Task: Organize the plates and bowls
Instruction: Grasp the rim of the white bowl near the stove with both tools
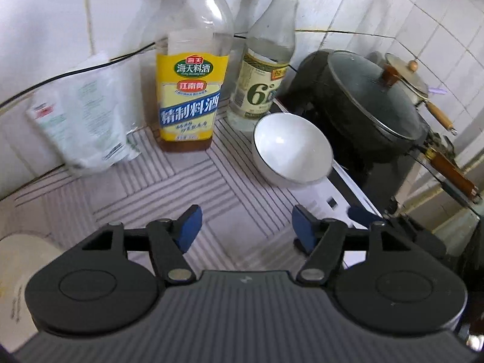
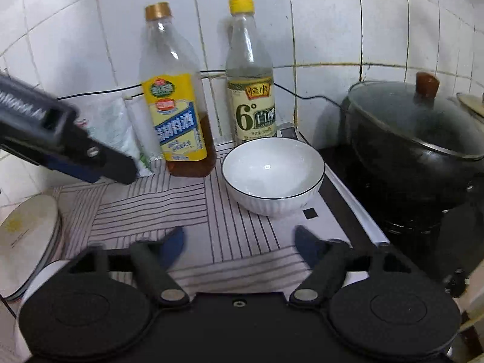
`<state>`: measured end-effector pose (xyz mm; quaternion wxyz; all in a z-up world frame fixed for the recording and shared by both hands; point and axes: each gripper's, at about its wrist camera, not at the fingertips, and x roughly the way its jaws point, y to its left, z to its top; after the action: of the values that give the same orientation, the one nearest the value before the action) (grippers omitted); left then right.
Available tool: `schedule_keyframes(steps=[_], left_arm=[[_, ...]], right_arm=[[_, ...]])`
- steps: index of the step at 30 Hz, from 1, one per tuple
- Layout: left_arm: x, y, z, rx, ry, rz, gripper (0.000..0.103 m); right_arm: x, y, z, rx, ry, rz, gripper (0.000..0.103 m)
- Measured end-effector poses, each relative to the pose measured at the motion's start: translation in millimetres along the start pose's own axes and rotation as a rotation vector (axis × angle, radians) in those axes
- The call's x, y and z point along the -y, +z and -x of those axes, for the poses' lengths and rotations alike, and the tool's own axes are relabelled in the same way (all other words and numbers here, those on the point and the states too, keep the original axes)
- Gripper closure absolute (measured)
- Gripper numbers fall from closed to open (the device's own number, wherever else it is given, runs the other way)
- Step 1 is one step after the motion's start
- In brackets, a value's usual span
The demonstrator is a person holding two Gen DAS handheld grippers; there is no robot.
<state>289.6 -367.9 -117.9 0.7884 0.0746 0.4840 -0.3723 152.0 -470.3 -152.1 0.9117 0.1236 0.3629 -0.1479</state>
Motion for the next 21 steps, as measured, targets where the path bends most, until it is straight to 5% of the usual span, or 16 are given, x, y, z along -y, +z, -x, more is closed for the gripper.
schedule_keyframes(steps=[7,13,17,19,21], left_arm=[[14.3,28.0,-70.5,-0.013,-0.001,-0.014,0.037],[19.4,37.4,-106.5,-0.026,0.037,0.007,0.037],[15.6,42.0,-128.3,-0.064,0.05,0.067,0.039],[18.3,42.4,-130.6,-0.056,0.078,0.057,0.043],[17.8,45.6,-134.4,-0.084,0.089,0.08,0.07]], right_arm=[[19.3,4.9,-37.5,-0.054,-0.039,-0.087,0.01],[7.8,4.1,-56.5,-0.048,-0.135,0.047,0.01],[15.7,4.4,-57.9,-0.034,-0.081,-0.043,0.01],[20.3,5.1,-62.8,-0.037,-0.09,-0.054,0.01],[22.5,5.8,-68.8,-0.043,-0.111,-0.038,0.01]])
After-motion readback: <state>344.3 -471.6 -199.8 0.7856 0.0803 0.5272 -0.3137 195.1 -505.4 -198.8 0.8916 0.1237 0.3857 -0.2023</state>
